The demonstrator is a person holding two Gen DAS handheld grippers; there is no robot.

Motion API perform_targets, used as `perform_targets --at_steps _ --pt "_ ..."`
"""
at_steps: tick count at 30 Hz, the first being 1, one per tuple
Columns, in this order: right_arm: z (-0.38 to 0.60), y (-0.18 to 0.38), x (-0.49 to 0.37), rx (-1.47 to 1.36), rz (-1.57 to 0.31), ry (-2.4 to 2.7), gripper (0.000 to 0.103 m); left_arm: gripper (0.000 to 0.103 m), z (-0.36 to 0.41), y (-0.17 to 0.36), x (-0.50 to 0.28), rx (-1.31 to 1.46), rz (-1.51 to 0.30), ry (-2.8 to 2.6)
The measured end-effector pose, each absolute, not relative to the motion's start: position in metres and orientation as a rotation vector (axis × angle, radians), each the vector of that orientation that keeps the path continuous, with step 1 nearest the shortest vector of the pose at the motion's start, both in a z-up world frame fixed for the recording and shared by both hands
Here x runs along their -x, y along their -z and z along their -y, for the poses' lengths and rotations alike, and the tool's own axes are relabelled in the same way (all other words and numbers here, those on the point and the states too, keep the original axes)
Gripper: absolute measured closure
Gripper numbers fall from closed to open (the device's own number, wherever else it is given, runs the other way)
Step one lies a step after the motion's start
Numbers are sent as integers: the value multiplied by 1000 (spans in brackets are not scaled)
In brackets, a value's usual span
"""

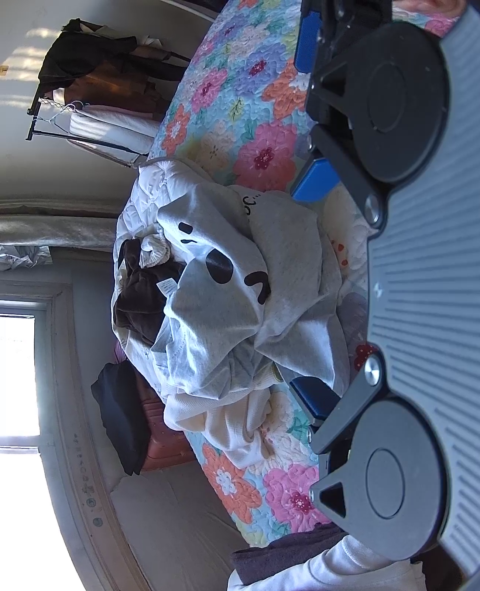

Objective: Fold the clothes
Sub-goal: 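Move both grippers toward the grey cat-face sweatshirt on the clothes pile, then grasp the grey sweatshirt with the right gripper while the left gripper grasps it too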

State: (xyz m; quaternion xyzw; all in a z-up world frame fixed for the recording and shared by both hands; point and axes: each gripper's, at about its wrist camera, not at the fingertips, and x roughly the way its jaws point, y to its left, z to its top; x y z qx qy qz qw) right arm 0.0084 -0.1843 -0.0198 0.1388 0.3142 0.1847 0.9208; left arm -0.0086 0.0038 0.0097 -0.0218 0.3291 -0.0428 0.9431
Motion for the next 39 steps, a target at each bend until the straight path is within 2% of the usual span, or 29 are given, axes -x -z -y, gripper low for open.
perform_targets --at_steps 13,17,22,28,31,39 --pt "185 44 -7 -282 -650 -395 0 2 -27 10 0 112 -687 78" --pt "196 59 -14 -405 -665 -404 0 8 -35 21 -5 110 -691 89" --pt "202 79 -27 -562 -698 -401 0 12 -54 30 -19 251 -633 118" --pt "203 84 -69 -779 -711 -424 0 12 -69 32 -56 342 -562 89" --pt "205 91 -97 -796 -747 -406 0 8 -79 35 -79 413 -545 81" --pt "219 140 -165 -918 -808 -305 0 8 -90 78 -153 459 -682 70"
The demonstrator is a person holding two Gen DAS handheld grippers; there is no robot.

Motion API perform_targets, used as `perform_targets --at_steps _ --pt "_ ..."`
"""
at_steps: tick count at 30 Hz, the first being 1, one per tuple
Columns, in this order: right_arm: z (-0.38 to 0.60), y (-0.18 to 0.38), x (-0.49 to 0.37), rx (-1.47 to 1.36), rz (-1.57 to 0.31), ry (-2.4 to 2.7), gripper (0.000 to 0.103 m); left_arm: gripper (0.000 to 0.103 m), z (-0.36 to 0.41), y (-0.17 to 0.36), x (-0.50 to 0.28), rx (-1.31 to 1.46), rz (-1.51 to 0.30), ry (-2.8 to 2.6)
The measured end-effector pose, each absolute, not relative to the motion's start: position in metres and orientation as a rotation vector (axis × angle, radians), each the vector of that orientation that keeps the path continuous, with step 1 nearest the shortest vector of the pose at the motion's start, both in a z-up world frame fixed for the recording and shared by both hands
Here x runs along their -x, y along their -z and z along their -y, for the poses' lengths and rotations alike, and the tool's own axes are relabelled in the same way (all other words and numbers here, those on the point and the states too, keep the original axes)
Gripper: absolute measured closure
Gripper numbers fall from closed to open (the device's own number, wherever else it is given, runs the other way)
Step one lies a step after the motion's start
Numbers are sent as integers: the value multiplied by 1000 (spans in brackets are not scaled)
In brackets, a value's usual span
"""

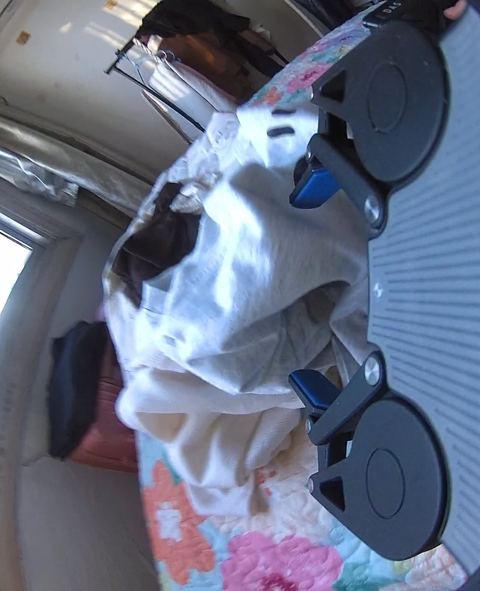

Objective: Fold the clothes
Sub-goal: 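Grasp the grey sweatshirt with the right gripper while the left gripper grasps it too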

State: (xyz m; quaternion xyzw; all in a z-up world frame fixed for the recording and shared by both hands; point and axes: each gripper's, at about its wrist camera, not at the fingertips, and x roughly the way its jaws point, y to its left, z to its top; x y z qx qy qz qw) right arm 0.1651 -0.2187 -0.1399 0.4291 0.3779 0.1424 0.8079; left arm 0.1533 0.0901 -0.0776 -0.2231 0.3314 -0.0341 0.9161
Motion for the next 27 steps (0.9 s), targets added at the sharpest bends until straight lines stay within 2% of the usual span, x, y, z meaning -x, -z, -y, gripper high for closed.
perform_targets --at_steps 2,4,5,6,9,10,11,12,13,14,16,17,18,20,23,27 --pt "216 151 -177 -954 -822 -318 0 8 -92 92 -163 505 -697 104" --pt "208 159 -190 -942 -818 -322 0 27 -93 104 -167 533 -663 96" --pt "203 163 -197 -930 -814 -323 0 43 -90 109 -169 534 -649 88" --pt "199 167 -204 -929 -815 -318 0 45 -85 113 -173 517 -668 93" --pt "188 175 -218 -940 -812 -310 2 44 -74 122 -181 469 -689 96" --pt "185 176 -219 -933 -808 -320 11 43 -72 125 -183 458 -689 97" --pt "182 178 -221 -927 -804 -330 26 38 -72 129 -185 462 -709 99" --pt "180 179 -222 -920 -802 -347 35 34 -71 133 -188 469 -731 102" --pt "178 182 -221 -919 -807 -365 53 31 -72 140 -191 499 -765 110" --pt "177 185 -220 -922 -816 -382 60 19 -74 147 -194 532 -802 117" --pt "175 186 -216 -903 -826 -406 69 16 -74 159 -198 606 -860 125" --pt "175 184 -213 -888 -828 -419 73 20 -73 163 -197 627 -862 132" --pt "175 181 -209 -871 -827 -434 74 32 -68 162 -194 609 -862 142" --pt "175 171 -199 -837 -830 -461 76 43 -56 159 -188 574 -863 163" --pt "174 147 -172 -762 -791 -448 77 44 -38 151 -176 540 -880 221" --pt "191 114 -122 -758 -743 -429 80 53 -23 135 -151 613 -915 371"
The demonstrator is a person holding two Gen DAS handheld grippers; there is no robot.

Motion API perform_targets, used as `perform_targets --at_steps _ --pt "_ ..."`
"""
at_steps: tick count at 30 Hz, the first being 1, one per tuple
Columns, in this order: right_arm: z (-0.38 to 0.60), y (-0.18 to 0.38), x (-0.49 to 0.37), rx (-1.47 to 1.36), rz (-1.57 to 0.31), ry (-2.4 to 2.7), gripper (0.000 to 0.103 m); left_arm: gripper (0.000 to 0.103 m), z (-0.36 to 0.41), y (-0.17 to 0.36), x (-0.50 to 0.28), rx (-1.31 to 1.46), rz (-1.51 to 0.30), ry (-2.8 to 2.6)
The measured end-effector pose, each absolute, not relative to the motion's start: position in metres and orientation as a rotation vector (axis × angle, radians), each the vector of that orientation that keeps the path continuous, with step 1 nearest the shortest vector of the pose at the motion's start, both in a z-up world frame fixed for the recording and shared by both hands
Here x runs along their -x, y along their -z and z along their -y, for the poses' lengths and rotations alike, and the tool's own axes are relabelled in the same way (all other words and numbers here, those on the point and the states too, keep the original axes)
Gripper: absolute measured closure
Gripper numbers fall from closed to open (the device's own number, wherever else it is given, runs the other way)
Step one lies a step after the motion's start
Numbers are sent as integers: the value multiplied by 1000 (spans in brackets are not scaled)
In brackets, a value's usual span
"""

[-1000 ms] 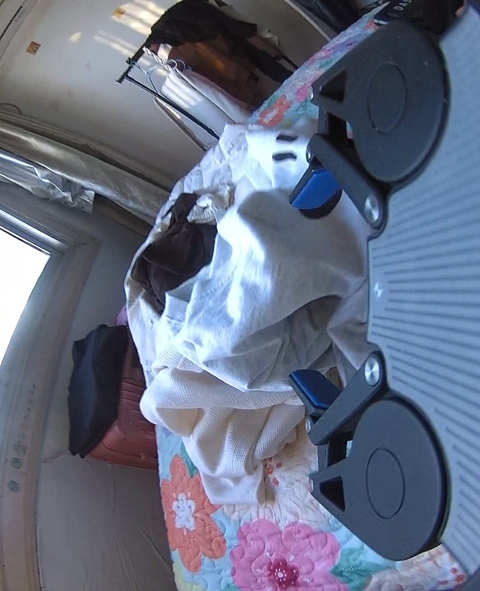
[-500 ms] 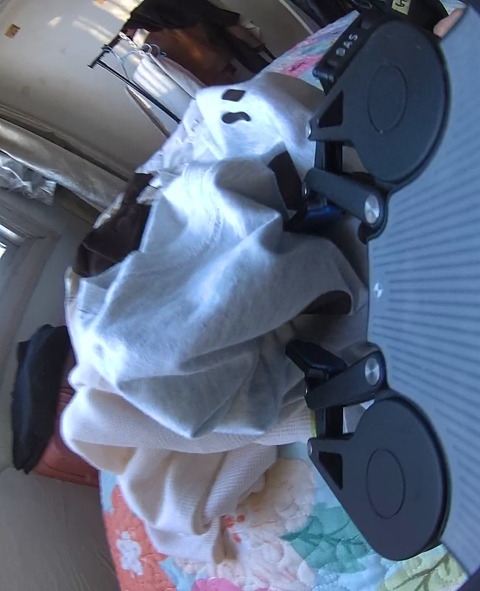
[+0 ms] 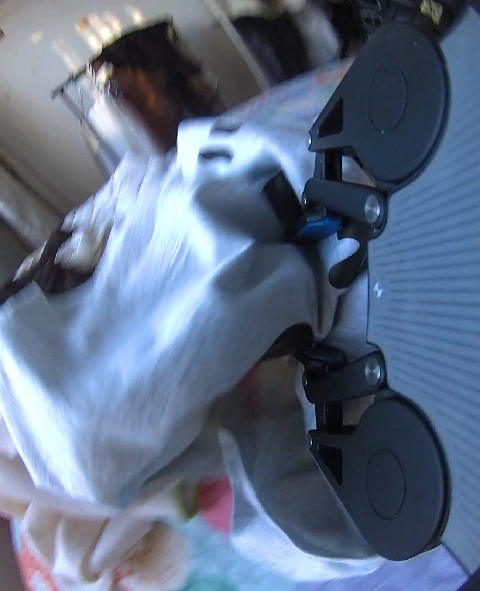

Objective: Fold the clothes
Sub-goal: 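Grasp the grey sweatshirt with the right gripper while the left gripper grasps it too, then lift the sweatshirt off the pile with both grippers and lay it on the quilt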

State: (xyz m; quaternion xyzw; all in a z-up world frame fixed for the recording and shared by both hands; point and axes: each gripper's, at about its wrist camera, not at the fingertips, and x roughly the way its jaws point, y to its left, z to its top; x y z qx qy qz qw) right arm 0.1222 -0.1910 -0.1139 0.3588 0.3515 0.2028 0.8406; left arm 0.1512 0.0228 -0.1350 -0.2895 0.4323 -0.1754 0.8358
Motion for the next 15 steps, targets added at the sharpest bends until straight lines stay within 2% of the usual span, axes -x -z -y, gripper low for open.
perform_targets --at_steps 8,12,15 --pt "241 30 4 -456 -699 -184 82 56 80 82 -90 466 -938 589" --pt "296 20 49 -446 -659 -84 84 59 131 77 -63 442 -910 700" --pt "320 7 72 -461 -614 -27 84 62 160 54 -38 422 -894 763"
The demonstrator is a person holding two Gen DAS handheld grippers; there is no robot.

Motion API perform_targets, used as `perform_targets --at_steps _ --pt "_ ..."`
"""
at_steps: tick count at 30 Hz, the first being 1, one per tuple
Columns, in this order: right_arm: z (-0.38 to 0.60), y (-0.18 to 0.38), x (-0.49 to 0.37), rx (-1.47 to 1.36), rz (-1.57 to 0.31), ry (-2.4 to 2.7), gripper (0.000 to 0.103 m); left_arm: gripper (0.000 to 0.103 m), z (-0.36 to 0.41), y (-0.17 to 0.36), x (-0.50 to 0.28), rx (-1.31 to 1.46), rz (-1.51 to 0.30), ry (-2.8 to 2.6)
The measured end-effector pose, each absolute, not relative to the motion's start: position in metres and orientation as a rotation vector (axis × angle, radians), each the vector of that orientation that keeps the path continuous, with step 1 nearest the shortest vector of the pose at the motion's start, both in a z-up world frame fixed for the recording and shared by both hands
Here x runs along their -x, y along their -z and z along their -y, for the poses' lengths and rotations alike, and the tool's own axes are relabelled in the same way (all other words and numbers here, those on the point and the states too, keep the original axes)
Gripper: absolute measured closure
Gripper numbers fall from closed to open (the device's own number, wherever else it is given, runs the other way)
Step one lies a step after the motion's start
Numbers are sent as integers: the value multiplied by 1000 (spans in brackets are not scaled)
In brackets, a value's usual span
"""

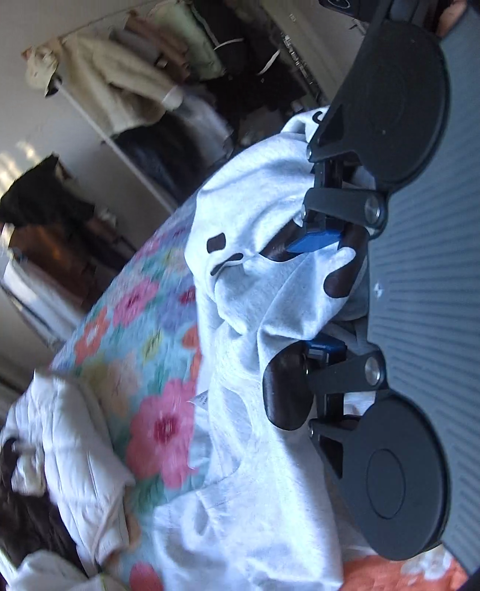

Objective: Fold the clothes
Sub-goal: 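Lift the sweatshirt off the pile with both grippers and lay it on the quilt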

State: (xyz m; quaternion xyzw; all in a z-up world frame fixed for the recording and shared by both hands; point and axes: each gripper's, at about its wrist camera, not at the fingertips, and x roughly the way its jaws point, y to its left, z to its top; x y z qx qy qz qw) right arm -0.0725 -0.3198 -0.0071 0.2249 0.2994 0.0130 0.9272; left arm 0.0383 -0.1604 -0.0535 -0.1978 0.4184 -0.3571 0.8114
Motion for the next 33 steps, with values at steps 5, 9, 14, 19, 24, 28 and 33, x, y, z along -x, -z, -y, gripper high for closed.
perform_targets --at_steps 5,9,14,19,24,28,33 --pt "338 -35 107 -403 -521 -13 86 81 189 -15 -1 287 -764 847" --pt "334 -55 128 -321 -495 24 86 80 198 -37 3 306 -834 903" --pt "336 -50 153 -310 -492 40 86 81 208 -37 32 264 -849 896" --pt "352 -49 159 -315 -470 66 87 81 225 -31 32 266 -857 911" --pt "351 -90 154 -144 -380 139 88 81 244 -55 16 374 -823 983" --pt "378 -122 135 16 -346 90 89 81 273 -80 -3 422 -766 1013" --pt "474 -92 113 -149 -441 241 78 58 290 -45 -42 409 -838 983"
